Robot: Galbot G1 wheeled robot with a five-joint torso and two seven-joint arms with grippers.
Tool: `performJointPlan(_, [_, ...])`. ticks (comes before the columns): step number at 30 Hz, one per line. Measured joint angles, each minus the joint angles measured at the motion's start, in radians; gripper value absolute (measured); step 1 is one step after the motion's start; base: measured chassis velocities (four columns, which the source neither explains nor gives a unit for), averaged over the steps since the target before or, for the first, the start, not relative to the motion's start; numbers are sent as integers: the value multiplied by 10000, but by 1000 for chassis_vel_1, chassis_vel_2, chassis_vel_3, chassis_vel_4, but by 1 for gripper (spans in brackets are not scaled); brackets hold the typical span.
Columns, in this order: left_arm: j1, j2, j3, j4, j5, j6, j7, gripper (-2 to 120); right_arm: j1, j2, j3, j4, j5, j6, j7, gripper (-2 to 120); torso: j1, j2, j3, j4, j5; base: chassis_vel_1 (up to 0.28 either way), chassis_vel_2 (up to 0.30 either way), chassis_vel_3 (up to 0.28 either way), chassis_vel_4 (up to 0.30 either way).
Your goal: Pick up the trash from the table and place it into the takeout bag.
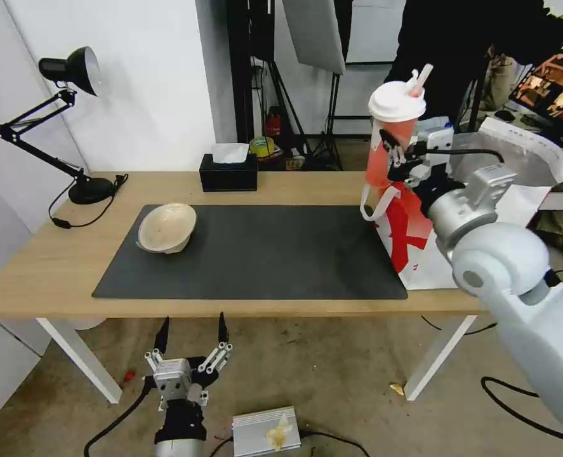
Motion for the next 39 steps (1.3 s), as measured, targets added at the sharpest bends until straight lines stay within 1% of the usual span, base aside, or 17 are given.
performJointPlan(3, [11, 3, 9, -6, -3, -6, 0, 100, -1, -157, 274, 41, 197, 0, 32, 0, 0, 0, 0, 0, 0, 0, 0, 0, 0])
performJointPlan(10, [128, -14, 156, -35, 90, -116, 5, 100, 19, -594, 1268, -79, 888, 3, 125, 0, 0, 0, -1, -2, 0, 0, 0, 0, 0])
performJointPlan(15, [198, -16, 186, -65, 168, -175, 10, 100, -134, -738, 1739, -301, 1001, 38, 115, 0, 0, 0, -1, -1, 0, 0, 0, 0, 0])
performJointPlan(20, [253, -18, 199, -107, 241, -204, 14, 100, -273, -800, 1942, -540, 1000, 82, 76, 0, 0, 0, -1, -1, 0, 0, 0, 0, 0])
performJointPlan(29, [377, -20, 176, -221, 312, -257, 17, 100, -318, -799, 1976, -1570, 722, 330, -210, 0, 0, 0, 0, 0, 0, 0, 0, 0, 0])
performJointPlan(34, [364, -20, 165, -226, 312, -258, 17, 100, -514, -865, 1939, -1988, 267, 236, -736, 0, 0, 0, 0, 0, 0, 0, 0, 0, 0])
performJointPlan(39, [304, -17, 168, -188, 296, -259, 17, 100, -327, -1285, 1733, -2575, -765, -14, -1932, 0, 0, 0, 0, -1, 0, 0, 0, 0, 0])
